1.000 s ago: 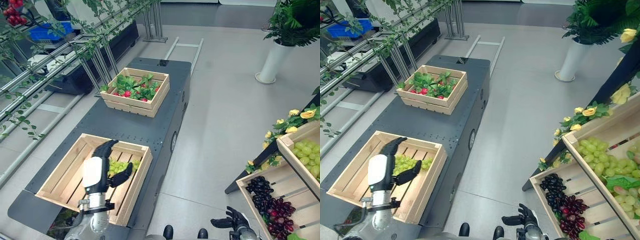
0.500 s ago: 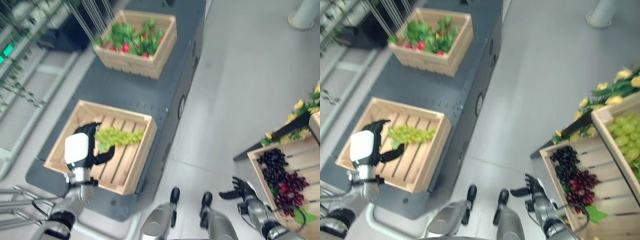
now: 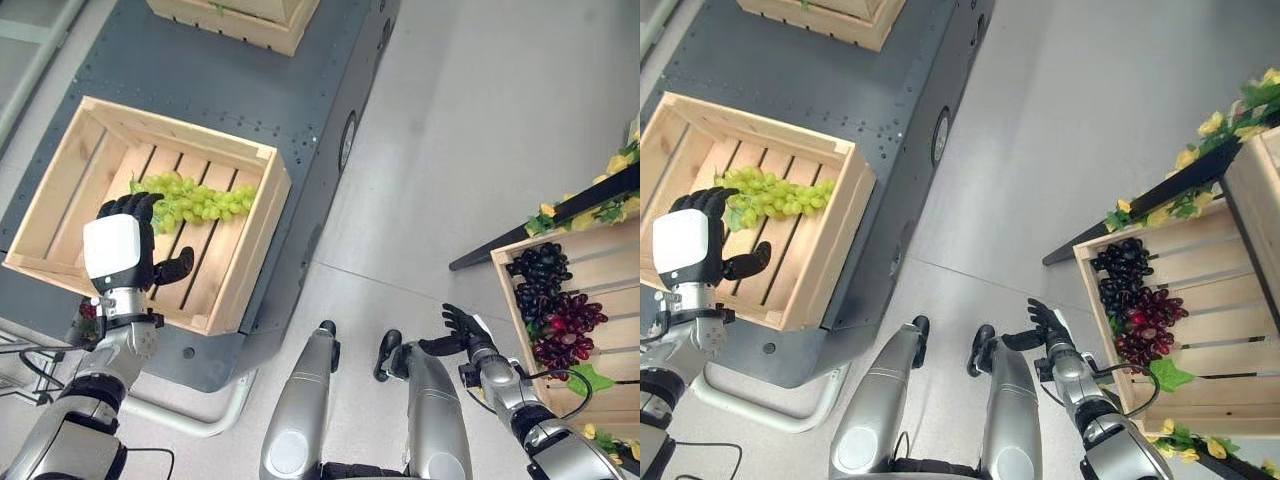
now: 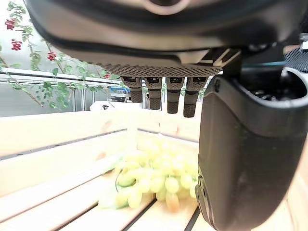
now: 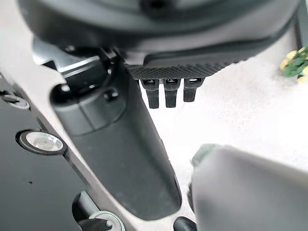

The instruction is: Pick up the fruits from the basket on one side to the basket on the other side

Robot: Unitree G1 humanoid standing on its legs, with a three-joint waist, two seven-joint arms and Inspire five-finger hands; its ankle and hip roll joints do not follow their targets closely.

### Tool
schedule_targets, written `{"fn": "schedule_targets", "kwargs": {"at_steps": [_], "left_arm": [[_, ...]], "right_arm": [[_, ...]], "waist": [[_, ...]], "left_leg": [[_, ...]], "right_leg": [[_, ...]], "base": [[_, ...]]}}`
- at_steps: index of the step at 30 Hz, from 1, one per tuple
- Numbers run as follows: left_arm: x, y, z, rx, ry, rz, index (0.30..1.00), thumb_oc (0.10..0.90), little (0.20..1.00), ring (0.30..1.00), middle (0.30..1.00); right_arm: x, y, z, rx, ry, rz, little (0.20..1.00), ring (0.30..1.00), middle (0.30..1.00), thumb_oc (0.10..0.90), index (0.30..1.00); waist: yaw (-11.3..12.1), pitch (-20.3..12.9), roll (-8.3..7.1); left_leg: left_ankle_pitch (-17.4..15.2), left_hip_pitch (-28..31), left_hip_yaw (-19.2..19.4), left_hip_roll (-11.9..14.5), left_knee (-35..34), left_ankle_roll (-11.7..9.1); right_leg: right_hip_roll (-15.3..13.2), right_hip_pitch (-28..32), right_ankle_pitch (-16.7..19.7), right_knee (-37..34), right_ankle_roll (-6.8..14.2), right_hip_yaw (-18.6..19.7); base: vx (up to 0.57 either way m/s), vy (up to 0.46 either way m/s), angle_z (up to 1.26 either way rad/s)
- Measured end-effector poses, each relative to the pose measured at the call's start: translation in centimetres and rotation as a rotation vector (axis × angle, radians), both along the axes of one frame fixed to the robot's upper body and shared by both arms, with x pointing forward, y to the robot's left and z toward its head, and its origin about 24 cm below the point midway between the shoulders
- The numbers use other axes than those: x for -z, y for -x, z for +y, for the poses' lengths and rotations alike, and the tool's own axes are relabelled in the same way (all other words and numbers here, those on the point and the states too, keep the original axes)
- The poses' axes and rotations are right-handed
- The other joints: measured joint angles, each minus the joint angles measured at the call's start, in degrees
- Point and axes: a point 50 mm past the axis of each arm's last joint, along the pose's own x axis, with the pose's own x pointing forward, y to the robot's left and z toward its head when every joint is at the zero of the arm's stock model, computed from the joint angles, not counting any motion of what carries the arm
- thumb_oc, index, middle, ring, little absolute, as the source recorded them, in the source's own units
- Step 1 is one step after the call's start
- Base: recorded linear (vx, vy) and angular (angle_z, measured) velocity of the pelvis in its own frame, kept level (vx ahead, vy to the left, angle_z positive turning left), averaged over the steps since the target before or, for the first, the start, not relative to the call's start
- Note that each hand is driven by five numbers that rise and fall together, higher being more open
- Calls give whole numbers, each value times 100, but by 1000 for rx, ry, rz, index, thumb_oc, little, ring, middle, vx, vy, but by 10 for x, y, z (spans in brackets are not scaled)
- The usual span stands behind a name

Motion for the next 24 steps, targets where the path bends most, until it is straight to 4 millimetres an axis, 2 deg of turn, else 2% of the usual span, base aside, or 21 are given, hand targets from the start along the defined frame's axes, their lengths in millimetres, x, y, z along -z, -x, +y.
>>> {"fn": "schedule_targets", "kwargs": {"at_steps": [5,8,17,24], "left_arm": [[-17,-10,3,-33,9,-40,900,800,900,900,900],[-36,-18,5,-39,-58,-47,900,800,900,900,900],[-93,-43,-5,0,-181,-129,900,800,900,900,900],[-101,-48,-7,16,-284,-94,900,800,900,900,900]], "right_arm": [[-3,-4,-1,1,6,-10,900,900,900,800,900],[-6,-8,-2,3,11,-16,900,900,900,800,900],[-15,-18,4,-25,17,-45,900,900,900,800,900],[-21,-25,7,-46,5,-77,900,900,900,800,900]], "waist": [[-7,23,-61],[-29,36,-137],[-55,34,-360],[-203,30,-421]], "left_leg": [[-17,-366,-17,74,226,-20],[-17,-645,-56,102,368,-30],[-25,-1122,-147,174,530,-37],[-65,-1190,-146,208,553,11]], "right_leg": [[21,-310,-16,168,-39,-65],[20,-543,-33,277,-63,-129],[69,-852,-33,303,-95,-281],[76,-854,-13,221,-76,-323]], "base": [[-57,10,5],[-26,19,7],[-31,-8,8],[-5,9,1]]}}
